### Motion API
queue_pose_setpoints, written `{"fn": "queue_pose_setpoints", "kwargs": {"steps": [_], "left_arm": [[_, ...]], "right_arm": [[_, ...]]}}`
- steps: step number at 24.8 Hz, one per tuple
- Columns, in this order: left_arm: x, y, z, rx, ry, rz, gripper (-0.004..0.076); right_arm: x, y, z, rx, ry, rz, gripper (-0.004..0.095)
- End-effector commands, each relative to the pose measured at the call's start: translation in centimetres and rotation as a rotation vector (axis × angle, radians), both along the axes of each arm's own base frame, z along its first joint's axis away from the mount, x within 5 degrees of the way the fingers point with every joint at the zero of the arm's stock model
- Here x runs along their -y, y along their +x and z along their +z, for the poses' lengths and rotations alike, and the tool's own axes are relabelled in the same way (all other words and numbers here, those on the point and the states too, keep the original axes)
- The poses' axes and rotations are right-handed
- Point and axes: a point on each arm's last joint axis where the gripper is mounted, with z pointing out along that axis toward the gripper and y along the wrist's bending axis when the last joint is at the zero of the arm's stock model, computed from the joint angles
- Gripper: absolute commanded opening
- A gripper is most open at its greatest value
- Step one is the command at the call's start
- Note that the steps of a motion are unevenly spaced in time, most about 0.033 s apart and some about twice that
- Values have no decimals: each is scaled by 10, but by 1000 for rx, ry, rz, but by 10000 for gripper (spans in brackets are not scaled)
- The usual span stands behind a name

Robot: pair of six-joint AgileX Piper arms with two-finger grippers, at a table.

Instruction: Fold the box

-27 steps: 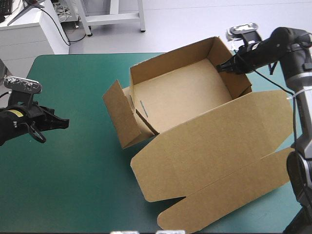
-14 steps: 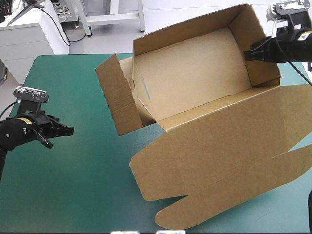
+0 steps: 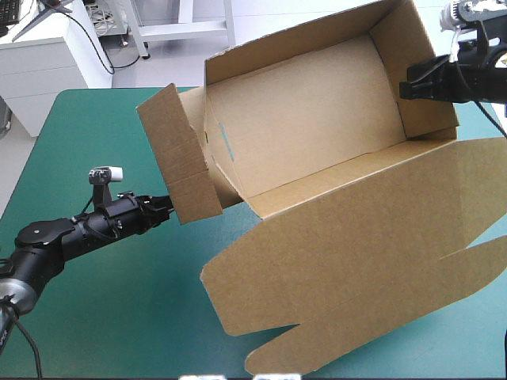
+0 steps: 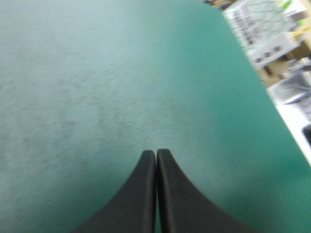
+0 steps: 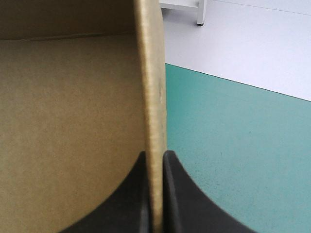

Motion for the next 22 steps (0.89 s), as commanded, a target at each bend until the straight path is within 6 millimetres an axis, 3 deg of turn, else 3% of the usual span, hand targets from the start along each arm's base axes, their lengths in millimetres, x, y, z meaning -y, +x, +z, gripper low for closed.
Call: {"fn": "queue_pose_setpoints", "kwargs": {"steps": [1, 4, 7, 12, 14, 22], "left_arm": [[9, 1, 30, 120, -253, -62, -8], [8, 3, 36, 123, -348, -22, 17], [8, 2, 42, 131, -419, -31, 129], [14, -5, 54, 169, -483, -150, 445], [16, -7, 61, 191, -503, -196, 531], [18, -9, 110, 303, -534, -315, 554]], "right_arm": [[-3, -20, 17, 60, 31, 14, -19], [-3, -20, 17, 60, 29, 12, -19], [-3, -21, 18, 62, 28, 12, -19], [-3, -21, 18, 63, 27, 13, -19], [-3, -21, 18, 63, 27, 13, -19], [-4, -21, 18, 62, 33, 18, -16]]}}
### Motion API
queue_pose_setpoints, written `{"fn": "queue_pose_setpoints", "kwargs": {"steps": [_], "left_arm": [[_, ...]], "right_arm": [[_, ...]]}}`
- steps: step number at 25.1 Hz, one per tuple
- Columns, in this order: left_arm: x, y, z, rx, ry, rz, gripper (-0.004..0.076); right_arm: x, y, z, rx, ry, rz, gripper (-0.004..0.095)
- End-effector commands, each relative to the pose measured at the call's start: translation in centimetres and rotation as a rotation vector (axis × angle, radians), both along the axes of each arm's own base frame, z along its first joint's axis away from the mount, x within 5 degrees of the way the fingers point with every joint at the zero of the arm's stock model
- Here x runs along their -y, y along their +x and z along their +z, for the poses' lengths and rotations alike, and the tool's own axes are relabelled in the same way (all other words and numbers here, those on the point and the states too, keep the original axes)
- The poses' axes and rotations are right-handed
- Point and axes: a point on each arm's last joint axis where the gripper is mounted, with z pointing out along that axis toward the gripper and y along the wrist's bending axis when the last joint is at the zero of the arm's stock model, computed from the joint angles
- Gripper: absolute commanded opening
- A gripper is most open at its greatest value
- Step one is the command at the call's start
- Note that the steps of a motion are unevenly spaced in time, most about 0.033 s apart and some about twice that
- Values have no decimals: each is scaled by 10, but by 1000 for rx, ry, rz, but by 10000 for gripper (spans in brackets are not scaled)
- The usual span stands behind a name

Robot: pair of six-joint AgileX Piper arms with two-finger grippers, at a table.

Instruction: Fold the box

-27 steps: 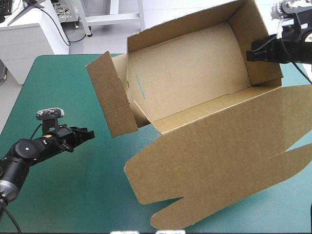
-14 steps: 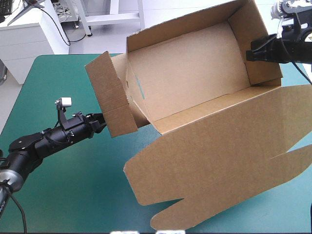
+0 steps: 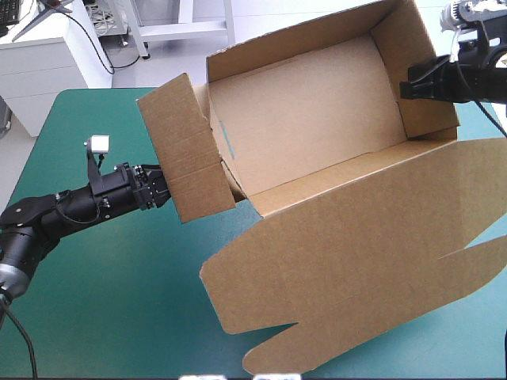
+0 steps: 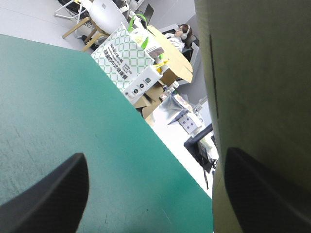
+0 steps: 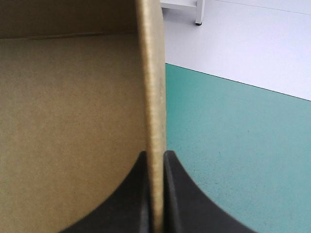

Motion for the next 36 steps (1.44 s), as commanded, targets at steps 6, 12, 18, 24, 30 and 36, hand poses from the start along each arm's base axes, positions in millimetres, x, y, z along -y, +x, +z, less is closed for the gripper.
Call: {"fn": "queue_pose_setpoints", "kwargs": {"steps": [6, 12, 18, 24, 30, 36], "left_arm": [[1, -10, 65, 152, -233, -88, 554], [3, -12, 84, 188, -239, -110, 554], [16, -18, 94, 217, -230, -170, 554], [17, -18, 94, 211, -224, -171, 554], [17, -17, 93, 210, -219, -164, 554], [16, -10, 89, 182, -112, -87, 554]], "right_arm": [[-4, -21, 19, 67, 66, 5, -11], [-15, -20, 19, 75, 45, 15, -7], [-33, -18, 22, 122, 22, -12, -7], [-43, -16, 24, 158, 15, -39, -7], [-60, -10, 23, 187, -3, -48, 3], [-83, -1, 17, 207, -30, -37, 4]]}}
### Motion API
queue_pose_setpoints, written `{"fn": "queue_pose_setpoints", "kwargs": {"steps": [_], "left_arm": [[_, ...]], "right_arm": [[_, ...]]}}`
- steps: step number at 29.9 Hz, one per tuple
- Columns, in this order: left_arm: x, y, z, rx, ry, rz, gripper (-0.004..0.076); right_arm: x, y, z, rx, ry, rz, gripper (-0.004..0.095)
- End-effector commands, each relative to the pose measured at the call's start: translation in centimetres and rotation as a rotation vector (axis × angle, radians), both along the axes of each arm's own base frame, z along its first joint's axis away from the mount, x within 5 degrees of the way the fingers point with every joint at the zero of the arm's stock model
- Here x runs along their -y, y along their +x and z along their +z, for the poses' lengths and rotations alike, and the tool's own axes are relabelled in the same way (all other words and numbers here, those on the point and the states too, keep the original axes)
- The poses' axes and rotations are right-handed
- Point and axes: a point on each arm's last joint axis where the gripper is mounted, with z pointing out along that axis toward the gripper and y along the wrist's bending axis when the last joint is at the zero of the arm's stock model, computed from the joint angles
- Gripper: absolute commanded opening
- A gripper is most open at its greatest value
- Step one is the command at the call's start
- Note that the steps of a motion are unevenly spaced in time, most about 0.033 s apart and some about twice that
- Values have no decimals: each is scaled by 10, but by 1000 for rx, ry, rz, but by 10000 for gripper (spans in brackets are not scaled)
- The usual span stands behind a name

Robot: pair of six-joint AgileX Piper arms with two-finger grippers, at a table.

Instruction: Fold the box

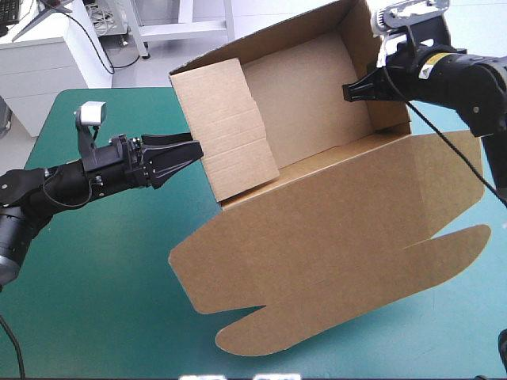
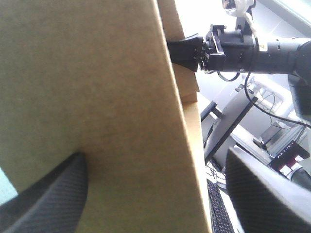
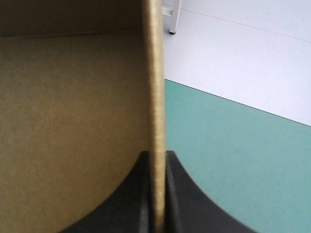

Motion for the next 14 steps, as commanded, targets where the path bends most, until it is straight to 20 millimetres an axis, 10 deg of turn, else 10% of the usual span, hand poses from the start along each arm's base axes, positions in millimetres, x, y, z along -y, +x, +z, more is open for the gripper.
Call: {"fn": "queue_pose_setpoints", "kwargs": {"steps": [1, 14], "left_arm": [[0, -6, 27, 34, -44, 21, 554], [16, 17, 59, -46, 396, 390, 522]], "right_arm": [[-12, -6, 19, 135, 64, 13, 4], [-32, 23, 5, 130, 170, -1, 3]]}}
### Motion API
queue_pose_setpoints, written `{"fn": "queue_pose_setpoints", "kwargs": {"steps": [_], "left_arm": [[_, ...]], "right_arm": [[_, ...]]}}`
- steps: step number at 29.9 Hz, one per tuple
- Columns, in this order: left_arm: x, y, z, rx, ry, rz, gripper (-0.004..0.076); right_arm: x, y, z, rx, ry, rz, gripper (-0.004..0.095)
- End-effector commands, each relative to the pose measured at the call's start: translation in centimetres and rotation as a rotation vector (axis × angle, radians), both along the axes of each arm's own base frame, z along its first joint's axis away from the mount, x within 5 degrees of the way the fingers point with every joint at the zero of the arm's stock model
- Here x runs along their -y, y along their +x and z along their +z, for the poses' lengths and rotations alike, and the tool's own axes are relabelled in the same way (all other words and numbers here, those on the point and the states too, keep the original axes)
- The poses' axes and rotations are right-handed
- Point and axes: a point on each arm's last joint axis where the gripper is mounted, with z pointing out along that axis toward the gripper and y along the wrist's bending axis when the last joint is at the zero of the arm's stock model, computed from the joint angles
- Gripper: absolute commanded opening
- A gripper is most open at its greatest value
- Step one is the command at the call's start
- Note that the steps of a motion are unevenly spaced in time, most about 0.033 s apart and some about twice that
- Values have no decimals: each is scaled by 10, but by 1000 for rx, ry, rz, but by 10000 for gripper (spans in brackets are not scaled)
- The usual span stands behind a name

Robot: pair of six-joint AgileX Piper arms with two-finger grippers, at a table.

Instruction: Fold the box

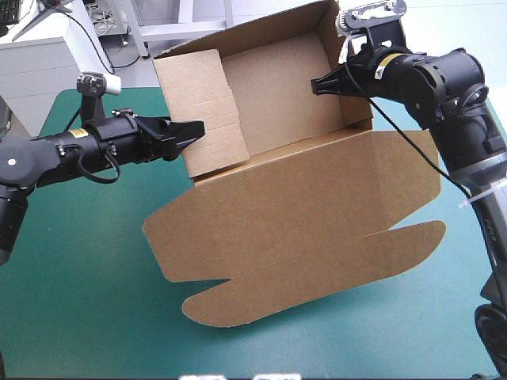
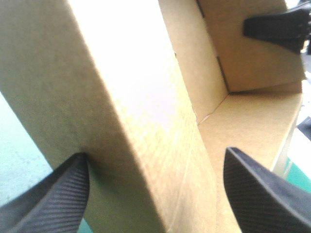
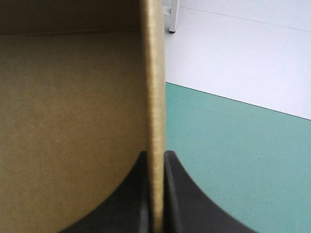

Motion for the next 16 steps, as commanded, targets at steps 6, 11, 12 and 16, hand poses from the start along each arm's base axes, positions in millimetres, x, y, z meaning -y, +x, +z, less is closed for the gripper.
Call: {"fn": "queue_pose_setpoints", "kwargs": {"steps": [6, 11, 12, 16], "left_arm": [[25, 21, 18, 6, 67, 158, 462], [34, 28, 17, -16, 65, 277, 421], [36, 28, 18, -6, 51, 292, 421], [42, 27, 24, 28, -8, 300, 398]], "right_arm": [[-2, -11, 31, 170, 163, 22, 3], [-4, -6, 27, 153, 180, 15, 3], [-5, -4, 25, 147, 182, 13, 3], [-6, -3, 24, 134, 196, 12, 0]]}}
